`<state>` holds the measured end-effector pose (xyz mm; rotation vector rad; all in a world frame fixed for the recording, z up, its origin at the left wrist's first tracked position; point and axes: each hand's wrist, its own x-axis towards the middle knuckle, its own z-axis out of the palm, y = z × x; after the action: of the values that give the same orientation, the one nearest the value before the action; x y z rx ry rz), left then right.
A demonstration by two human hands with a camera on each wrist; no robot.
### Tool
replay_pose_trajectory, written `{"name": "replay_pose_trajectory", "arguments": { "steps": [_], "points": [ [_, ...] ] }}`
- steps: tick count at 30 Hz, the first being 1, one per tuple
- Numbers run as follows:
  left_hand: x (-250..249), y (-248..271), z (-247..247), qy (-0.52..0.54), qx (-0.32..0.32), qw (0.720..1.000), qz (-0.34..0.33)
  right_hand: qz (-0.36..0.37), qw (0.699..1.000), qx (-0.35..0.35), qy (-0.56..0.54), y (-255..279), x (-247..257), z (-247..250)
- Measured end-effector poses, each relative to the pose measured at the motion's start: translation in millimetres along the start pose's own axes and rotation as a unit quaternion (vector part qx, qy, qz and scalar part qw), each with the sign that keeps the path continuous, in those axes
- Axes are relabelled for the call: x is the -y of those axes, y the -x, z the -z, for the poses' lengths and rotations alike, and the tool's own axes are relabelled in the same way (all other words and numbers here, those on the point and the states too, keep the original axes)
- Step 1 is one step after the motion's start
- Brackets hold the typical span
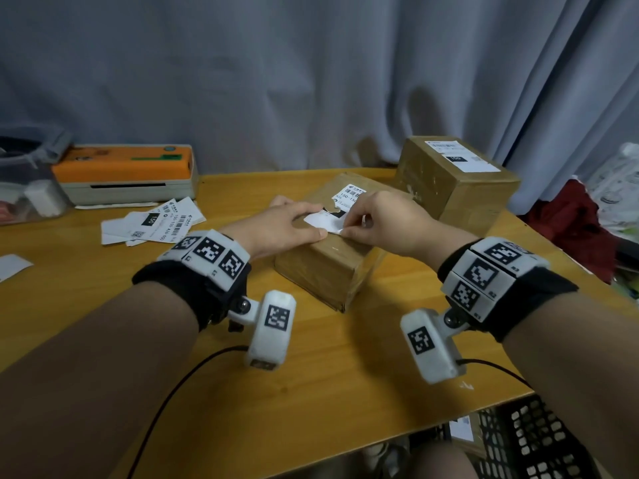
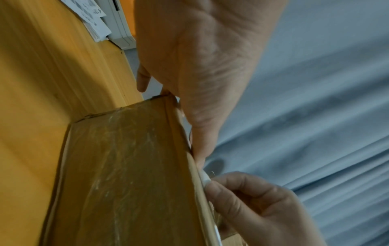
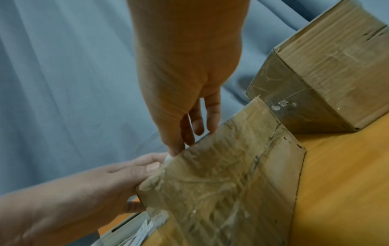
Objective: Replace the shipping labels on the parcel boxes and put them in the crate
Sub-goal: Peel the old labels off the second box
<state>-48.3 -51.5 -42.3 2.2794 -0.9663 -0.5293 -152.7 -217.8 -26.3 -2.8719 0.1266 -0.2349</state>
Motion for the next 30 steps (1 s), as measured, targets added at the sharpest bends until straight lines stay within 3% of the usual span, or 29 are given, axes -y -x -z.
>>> {"name": "replay_pose_trajectory", "arguments": {
  "steps": [7,23,30],
  "points": [
    [1.2,0.2,2.2,-0.021,0.011,1.000,0.002,0.019,0.999,0.019,-0.035,-1.7,4.5,7.0],
    [3.9,-3.9,3.8,-0.008,0.021,1.000,0.007,-0.007,0.999,-0.038,0.031,-12.0,2.8,18.9],
    [3.7,-5.7,4.0,0.002,0.024,1.000,0.011,-0.054,0.996,-0.071,-0.023,-12.4,-4.7,14.9]
  ]
}}
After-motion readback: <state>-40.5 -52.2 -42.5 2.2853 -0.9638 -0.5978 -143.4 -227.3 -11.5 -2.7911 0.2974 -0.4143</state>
